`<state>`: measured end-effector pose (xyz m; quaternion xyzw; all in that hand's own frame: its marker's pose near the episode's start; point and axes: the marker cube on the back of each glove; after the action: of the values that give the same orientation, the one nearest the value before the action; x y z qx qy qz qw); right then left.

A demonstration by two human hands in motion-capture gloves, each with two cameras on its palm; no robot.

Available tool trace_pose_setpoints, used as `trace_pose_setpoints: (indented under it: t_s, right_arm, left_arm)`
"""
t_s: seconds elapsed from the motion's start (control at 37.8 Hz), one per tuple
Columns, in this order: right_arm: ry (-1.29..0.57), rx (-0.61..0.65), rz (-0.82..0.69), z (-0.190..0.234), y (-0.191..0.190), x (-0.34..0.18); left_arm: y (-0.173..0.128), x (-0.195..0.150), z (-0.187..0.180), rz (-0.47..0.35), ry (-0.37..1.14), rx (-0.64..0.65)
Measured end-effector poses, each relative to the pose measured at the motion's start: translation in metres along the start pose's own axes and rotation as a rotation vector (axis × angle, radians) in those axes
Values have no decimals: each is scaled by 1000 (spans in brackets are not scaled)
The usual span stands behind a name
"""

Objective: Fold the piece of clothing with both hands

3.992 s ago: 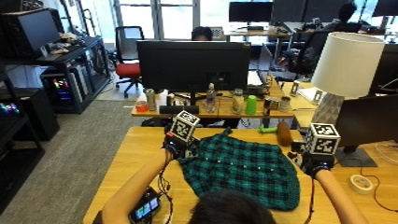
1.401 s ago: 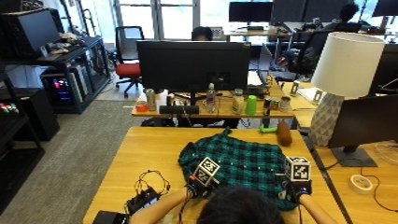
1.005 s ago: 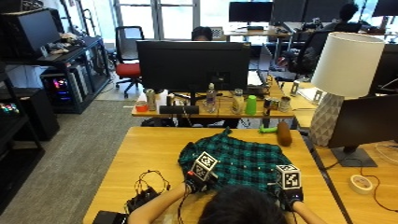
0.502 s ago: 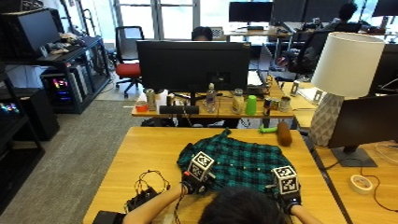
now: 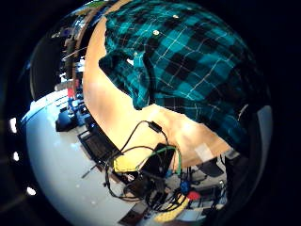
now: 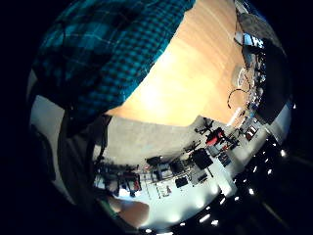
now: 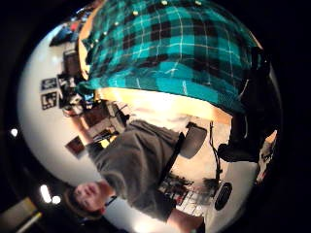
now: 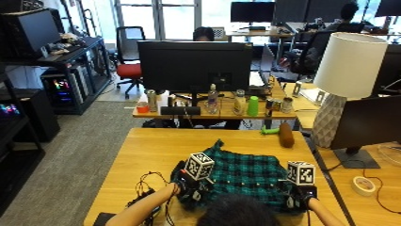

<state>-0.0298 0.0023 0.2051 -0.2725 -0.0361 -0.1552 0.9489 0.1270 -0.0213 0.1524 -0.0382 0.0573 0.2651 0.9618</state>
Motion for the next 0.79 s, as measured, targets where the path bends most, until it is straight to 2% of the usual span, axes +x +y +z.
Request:
trace_pose_setpoints:
  t_s: [0.13, 0.26, 0.34, 0.42, 0.48, 0.53, 0.63, 0.74, 0.79]
  right_arm:
    - [19, -106, 14, -34, 11, -7]
    - [57, -103, 55, -85, 15, -20]
    - [81, -67, 110, -117, -1, -19]
    - [107, -57, 207, -146, -31, -13]
    - [130, -67, 316, -159, -53, -5]
    - [157, -60, 407, -170, -64, -5]
    - [181, -2, 311, -181, -65, -24]
    - [107, -17, 243, -175, -96, -20]
    - [33, 9, 217, -170, -111, -26]
  left_arm:
    - [16, -4, -29, 26, 74, -87]
    - [15, -24, -67, -36, 92, -106]
    - [1, -48, -91, -122, 81, -81]
    - [-7, -68, -121, -294, 84, -90]
    - [-12, -75, -134, -396, 119, -157]
    - [-27, -81, -137, -434, 167, -237]
    - [-67, -100, -132, -465, 208, -312]
    - [-95, -121, -120, -548, 232, -376]
    - [-99, -131, -114, -593, 233, -399]
